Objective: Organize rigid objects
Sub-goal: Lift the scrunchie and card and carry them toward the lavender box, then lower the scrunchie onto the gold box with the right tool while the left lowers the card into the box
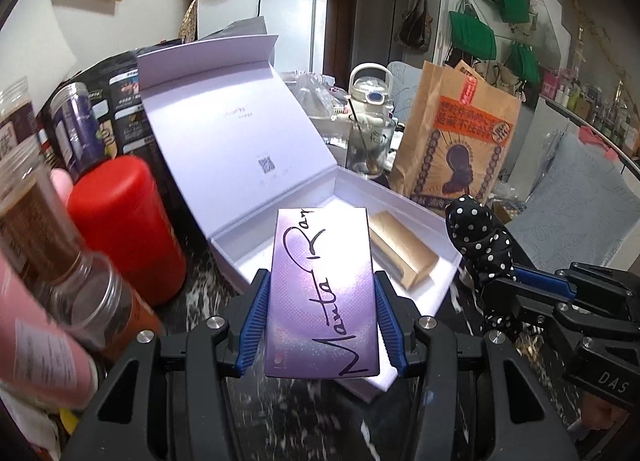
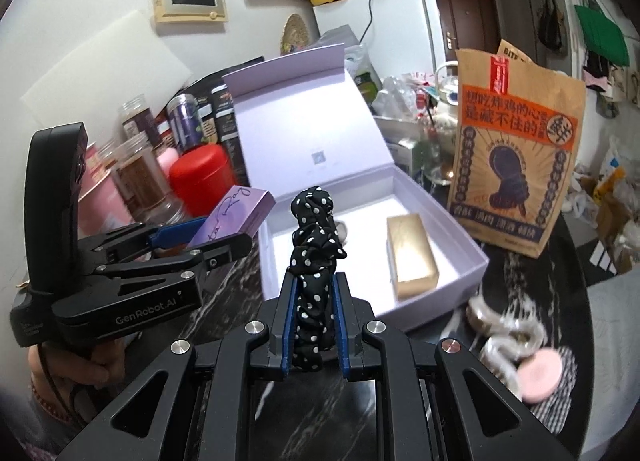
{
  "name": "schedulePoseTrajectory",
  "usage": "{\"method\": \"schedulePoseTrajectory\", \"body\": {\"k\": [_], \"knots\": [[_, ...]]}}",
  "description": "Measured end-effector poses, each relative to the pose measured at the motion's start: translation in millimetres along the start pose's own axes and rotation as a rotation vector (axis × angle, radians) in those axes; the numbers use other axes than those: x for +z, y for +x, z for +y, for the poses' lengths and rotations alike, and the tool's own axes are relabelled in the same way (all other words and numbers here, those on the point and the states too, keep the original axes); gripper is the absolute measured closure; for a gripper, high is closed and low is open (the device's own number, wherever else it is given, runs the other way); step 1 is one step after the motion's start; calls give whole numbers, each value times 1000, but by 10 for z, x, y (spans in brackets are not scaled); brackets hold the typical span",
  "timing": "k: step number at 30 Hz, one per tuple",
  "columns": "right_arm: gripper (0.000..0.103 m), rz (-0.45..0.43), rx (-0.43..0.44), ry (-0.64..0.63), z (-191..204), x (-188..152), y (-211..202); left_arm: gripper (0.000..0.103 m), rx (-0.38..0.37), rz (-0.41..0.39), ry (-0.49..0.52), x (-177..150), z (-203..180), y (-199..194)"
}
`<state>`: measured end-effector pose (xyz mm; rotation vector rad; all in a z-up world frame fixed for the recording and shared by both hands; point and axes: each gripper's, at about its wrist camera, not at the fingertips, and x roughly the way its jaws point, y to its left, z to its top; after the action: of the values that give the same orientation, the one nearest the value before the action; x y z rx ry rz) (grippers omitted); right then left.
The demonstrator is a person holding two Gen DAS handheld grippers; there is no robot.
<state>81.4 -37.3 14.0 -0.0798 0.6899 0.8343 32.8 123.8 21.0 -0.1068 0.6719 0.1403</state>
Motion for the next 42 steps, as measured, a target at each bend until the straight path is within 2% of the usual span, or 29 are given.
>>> {"method": "schedulePoseTrajectory", "body": {"k": [5,16,20,22,25,26,29,35,42], "knots": [[86,-35,-12,-1,-87,185,79,53,7,-19,14,178,-26,138],[86,-75,-47,-3,-281,560,295,53,32,-33,-24,520,52,433],[86,-79,-51,7,-353,667,361,53,6,-45,-36,637,65,494],[86,-83,-52,11,-392,712,389,53,16,-51,-34,680,48,532],[86,-70,-53,9,-445,759,464,53,93,-62,-13,713,14,638],[86,-58,-60,6,-468,773,509,53,98,-56,-16,719,27,672],[86,-33,-88,1,-540,770,615,53,64,-37,-42,674,113,818],[86,60,-135,-4,-735,699,874,53,72,43,-54,598,210,1092],[86,155,-121,9,-836,582,1145,53,67,118,-32,514,179,1327]]}}
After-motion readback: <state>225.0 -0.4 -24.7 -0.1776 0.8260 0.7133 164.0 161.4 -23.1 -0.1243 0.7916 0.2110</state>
